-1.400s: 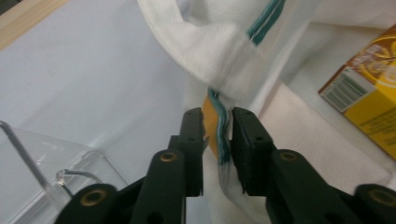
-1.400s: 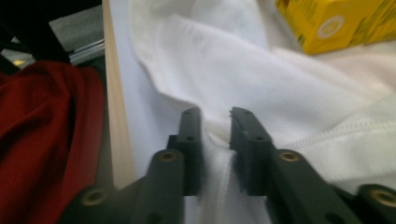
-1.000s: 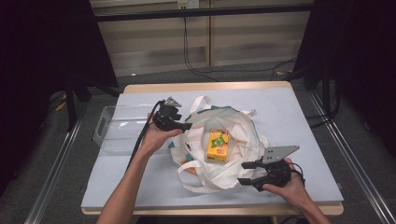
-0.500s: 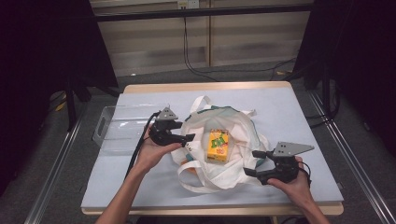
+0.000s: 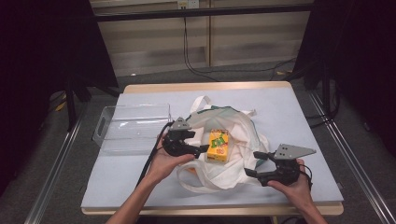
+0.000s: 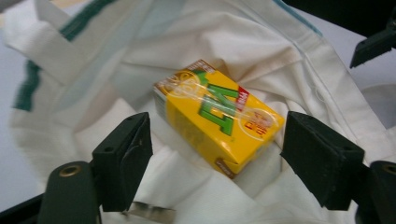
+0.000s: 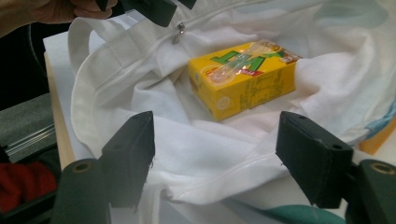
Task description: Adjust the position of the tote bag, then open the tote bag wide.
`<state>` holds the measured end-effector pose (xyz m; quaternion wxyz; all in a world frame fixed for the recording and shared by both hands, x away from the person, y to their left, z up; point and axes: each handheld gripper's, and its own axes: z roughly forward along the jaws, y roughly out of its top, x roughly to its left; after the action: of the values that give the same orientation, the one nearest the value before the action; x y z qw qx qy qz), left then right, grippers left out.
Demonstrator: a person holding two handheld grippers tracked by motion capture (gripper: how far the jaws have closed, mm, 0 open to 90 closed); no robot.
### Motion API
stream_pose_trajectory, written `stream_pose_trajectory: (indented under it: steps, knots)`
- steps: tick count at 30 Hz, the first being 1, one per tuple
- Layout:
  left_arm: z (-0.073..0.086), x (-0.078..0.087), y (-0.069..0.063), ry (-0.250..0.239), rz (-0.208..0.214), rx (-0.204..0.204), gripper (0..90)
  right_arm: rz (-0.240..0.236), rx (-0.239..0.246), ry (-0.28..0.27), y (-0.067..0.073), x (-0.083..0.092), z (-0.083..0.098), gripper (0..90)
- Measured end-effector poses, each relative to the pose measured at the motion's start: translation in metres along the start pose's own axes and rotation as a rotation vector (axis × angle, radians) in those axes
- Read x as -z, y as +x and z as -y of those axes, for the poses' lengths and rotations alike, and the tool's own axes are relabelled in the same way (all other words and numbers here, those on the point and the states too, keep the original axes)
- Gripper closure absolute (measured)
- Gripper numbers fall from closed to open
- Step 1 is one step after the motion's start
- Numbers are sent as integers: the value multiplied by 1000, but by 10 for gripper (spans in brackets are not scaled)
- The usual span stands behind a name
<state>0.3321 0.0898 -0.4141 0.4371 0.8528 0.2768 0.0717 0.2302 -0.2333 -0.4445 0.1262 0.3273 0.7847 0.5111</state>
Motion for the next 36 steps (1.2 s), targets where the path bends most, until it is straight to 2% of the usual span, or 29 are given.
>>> stream_pose_trajectory:
  steps: [3, 5, 11, 13, 14, 15, 17, 18, 19, 20, 21, 22, 23, 24, 26, 30, 33, 34, 35, 36]
  knots:
    - [-1, -4, -8, 10, -7, 10, 187, -16, 0, 9, 2, 0, 0, 312]
    - [-2, -5, -13, 22, -17, -2, 165, -17, 0, 4, 3, 0, 0, 304]
    - [0, -12, -19, 55, -63, 37, 136, -12, -6, 8, -1, 0, 1, 289]
    - [-1, -11, -21, 40, -73, 39, 137, -9, -5, 11, -1, -1, 1, 287]
    - [-2, -10, -23, 40, -87, 39, 137, -9, -3, 14, -1, -1, 1, 283]
    - [-3, -9, -26, 26, -89, 40, 138, -11, 3, 16, -1, -2, 1, 282]
    - [-5, -7, -31, 29, -81, 24, 139, -14, 5, 16, 0, -2, 1, 280]
    - [-6, -9, -34, 24, -92, 18, 145, -13, 5, 19, 0, -2, 1, 278]
    - [-6, -10, -35, 44, -99, 9, 151, -12, 4, 20, 0, -3, 1, 276]
    - [-5, -14, -36, 41, -99, 15, 152, -15, 2, 22, 0, -3, 1, 275]
    - [-3, -18, -36, 43, -118, 18, 151, -15, 3, 23, -1, -3, 1, 273]
    - [-1, -21, -37, 58, -157, 46, 149, -15, 3, 23, 0, -3, 1, 272]
    - [1, -24, -37, 68, -161, 70, 129, -16, 4, 23, 0, -3, 1, 273]
    - [3, -27, -36, 60, -144, 101, 109, -9, 6, 18, 0, -3, 1, 274]
    - [3, -30, -37, 55, -154, 127, 106, 4, 10, 15, 0, -2, 1, 274]
    - [-5, -30, -44, 39, -168, 117, 105, 5, 6, 19, -1, -3, 1, 274]
    - [-11, -32, -51, 74, -173, 96, 107, 0, 9, 19, -1, -4, 0, 272]
    - [-12, -34, -52, 78, -187, 101, 108, -2, 8, 18, -1, -4, 0, 272]
    - [-12, -37, -51, 83, -181, 104, 108, -2, 9, 18, -1, -4, 0, 270]
    - [-12, -41, -50, 87, -183, 128, 107, -3, 8, 18, -1, -4, 0, 270]
